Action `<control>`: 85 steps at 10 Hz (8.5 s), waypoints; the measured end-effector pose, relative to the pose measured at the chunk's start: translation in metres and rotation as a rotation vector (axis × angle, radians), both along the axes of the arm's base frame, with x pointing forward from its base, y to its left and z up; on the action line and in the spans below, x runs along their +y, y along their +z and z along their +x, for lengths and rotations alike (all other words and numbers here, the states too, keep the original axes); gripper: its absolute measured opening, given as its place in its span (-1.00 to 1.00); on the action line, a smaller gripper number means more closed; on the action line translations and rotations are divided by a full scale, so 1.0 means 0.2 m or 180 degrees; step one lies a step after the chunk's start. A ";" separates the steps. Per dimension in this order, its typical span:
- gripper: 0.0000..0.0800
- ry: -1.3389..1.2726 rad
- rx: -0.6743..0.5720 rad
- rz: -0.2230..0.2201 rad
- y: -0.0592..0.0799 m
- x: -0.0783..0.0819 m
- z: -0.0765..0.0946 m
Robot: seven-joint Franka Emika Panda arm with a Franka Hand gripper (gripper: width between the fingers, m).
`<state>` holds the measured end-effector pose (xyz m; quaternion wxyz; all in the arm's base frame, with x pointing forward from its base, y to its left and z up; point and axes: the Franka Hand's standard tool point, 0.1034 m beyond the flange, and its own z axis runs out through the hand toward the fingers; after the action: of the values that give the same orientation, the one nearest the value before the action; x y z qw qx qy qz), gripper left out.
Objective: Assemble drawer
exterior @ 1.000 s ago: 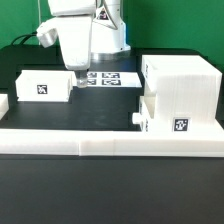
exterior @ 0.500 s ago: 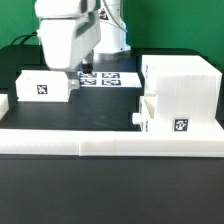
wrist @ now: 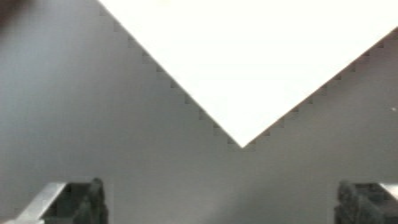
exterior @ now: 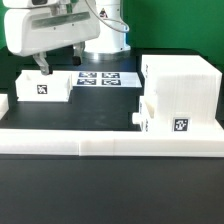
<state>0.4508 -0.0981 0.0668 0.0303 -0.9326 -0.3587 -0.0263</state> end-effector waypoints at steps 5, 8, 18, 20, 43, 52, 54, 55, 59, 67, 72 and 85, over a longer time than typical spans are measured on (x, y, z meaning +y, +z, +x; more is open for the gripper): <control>0.62 -0.1217 -0.0080 0.0002 -0.03 0.01 -0.04; 0.62 -0.1993 -0.0099 0.0020 -0.10 0.06 -0.17; 0.62 -0.2054 -0.0063 -0.0002 -0.32 0.05 -0.35; 0.55 -0.2063 -0.0064 -0.0005 -0.32 0.04 -0.36; -0.89 0.0076 0.0074 0.0020 -0.13 0.28 -0.03; -0.89 0.2223 0.0021 -0.0105 -0.06 0.28 0.13; -0.89 0.2467 0.0004 -0.0112 -0.03 0.30 0.23; -0.89 0.2424 0.0035 -0.0102 -0.01 0.31 0.28; -0.89 0.2434 0.0031 -0.0091 0.00 0.30 0.36; -0.89 0.2826 0.0013 -0.0102 -0.03 0.36 0.46; -0.89 0.2573 -0.0020 -0.0107 -0.01 0.44 0.51; -0.89 0.2564 0.0021 -0.0081 -0.06 0.47 0.43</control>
Offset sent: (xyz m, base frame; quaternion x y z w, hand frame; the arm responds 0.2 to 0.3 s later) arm 0.0000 0.0000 0.0000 0.0000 0.0000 0.1938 0.9810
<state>0.5374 -0.0049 0.0543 0.0278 -0.7178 -0.6957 -0.0050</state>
